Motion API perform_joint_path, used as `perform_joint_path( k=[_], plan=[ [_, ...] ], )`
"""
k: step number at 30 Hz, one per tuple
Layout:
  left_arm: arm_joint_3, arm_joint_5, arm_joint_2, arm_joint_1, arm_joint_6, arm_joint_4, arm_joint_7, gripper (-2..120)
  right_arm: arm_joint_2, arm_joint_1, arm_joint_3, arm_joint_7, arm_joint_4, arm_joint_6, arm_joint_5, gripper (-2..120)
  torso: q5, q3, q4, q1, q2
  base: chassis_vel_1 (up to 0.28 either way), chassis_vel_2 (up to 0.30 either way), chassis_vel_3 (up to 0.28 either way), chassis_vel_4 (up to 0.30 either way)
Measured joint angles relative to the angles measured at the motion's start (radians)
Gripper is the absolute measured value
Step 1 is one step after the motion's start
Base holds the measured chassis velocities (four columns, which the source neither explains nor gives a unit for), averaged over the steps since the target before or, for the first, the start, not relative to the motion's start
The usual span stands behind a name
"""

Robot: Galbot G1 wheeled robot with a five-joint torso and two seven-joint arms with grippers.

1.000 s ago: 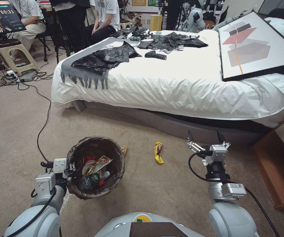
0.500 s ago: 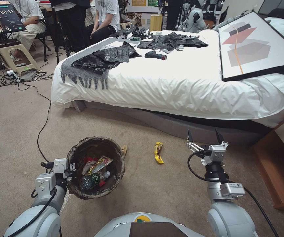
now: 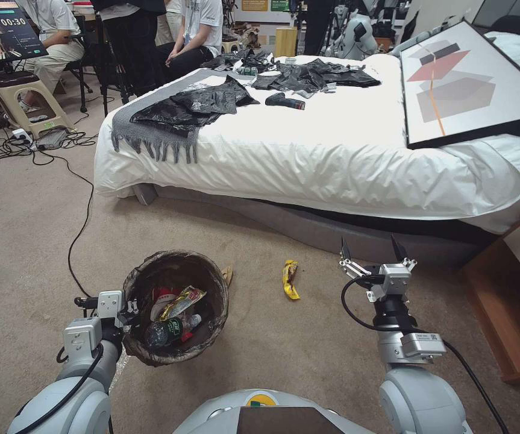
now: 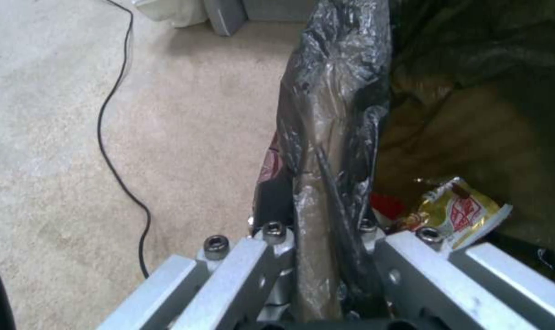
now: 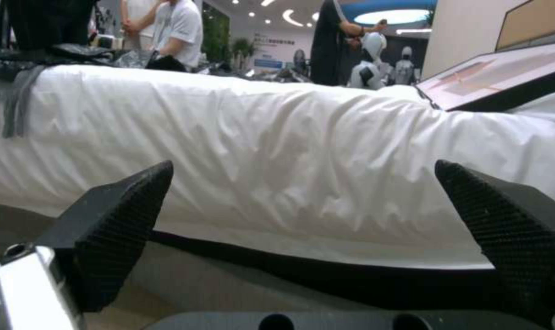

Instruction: Pick up the trash bin, then pick up the garbage from the floor and place it into the trash bin.

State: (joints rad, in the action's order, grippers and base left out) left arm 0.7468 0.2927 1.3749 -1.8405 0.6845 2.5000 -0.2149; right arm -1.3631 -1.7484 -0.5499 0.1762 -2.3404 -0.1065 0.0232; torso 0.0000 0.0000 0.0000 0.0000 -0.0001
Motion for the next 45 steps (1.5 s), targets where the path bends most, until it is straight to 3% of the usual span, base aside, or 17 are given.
perform_joint_path(
  k=[45],
  plan=[
    [0.010,0.006,-0.003,0.007,0.000,0.000,0.001,3,0.000,0.014,0.006,-0.004,0.007,0.001,0.004,100,0.0000,0.000,0.0000,0.000,0.000,-0.003,0.003,0.003,-0.003]
  ],
)
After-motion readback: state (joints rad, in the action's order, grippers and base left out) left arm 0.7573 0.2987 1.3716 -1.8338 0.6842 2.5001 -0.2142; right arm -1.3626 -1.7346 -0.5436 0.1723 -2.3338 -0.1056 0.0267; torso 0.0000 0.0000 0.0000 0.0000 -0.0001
